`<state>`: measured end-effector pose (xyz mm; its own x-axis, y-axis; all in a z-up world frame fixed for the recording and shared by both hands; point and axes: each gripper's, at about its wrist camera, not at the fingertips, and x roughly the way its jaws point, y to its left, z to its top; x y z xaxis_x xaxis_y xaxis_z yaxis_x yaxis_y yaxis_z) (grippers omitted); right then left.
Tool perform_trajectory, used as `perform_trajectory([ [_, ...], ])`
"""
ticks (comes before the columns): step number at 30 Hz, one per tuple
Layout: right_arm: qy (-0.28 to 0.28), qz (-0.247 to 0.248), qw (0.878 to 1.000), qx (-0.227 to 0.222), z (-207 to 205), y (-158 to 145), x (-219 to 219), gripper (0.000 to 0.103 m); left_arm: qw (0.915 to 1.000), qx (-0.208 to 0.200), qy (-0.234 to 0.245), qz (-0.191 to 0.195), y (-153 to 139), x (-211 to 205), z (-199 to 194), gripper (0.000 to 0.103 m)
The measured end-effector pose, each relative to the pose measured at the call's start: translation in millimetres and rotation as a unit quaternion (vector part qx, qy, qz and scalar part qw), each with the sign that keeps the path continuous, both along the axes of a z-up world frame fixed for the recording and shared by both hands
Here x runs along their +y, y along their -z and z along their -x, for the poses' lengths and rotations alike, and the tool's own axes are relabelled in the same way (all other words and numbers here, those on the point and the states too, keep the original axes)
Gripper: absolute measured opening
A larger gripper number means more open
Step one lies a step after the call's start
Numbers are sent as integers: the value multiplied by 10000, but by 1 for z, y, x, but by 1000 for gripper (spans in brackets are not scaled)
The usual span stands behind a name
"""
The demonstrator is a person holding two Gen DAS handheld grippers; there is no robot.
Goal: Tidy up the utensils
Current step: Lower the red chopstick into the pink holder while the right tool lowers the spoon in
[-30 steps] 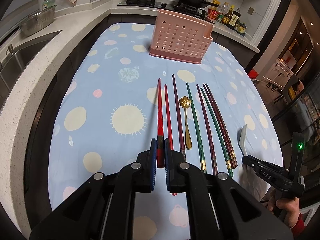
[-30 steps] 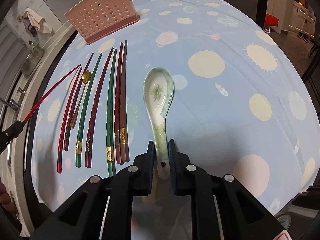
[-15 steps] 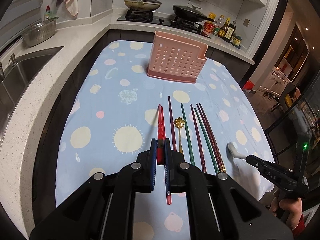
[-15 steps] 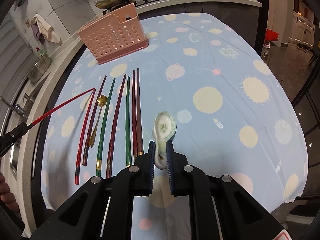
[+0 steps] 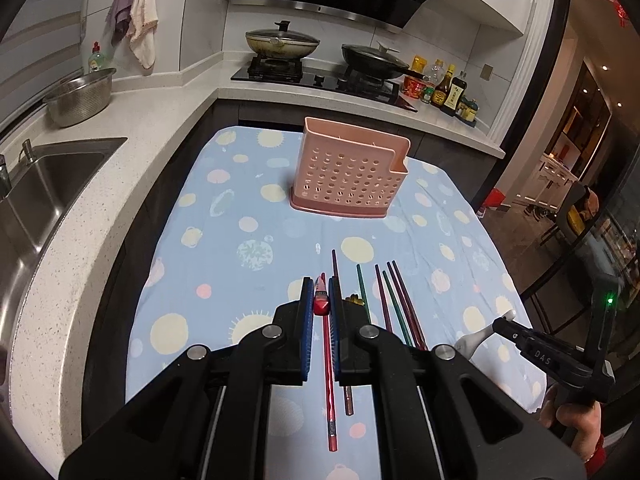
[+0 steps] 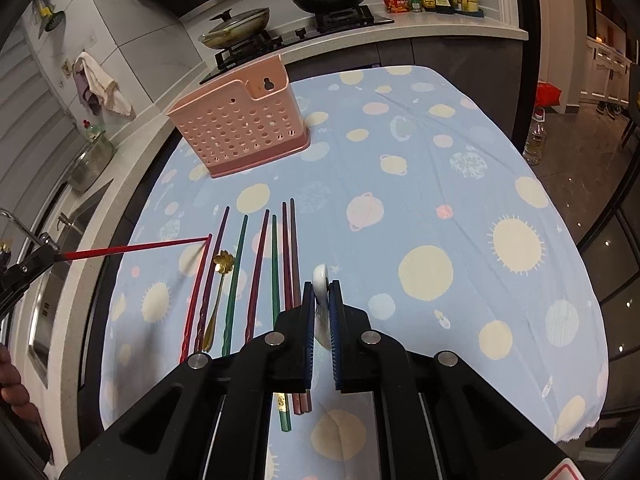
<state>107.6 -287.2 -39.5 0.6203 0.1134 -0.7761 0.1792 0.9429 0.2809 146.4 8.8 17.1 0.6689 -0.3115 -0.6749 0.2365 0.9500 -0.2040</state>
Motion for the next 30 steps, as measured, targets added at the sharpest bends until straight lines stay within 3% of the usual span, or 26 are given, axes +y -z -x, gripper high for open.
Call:
perform_trajectory([
  [9,-133,-98,9989,-429,-27,-37,3,8,9993,-379,-65,-28,-26,1,-23,7],
  [17,-324,-224,9946,-963,-89,-83,0,8,9962,-859,-3,130,-71,-2,-60,7],
  [23,-443,-256,9900,-1313,-151,-112,1,8,9876,-1554,25,204,-120,-10,-101,7],
  [30,-330,-409,9874,-1493,-218,-120,-3,8,9737,-2244,-59,388,-162,-24,-154,7],
])
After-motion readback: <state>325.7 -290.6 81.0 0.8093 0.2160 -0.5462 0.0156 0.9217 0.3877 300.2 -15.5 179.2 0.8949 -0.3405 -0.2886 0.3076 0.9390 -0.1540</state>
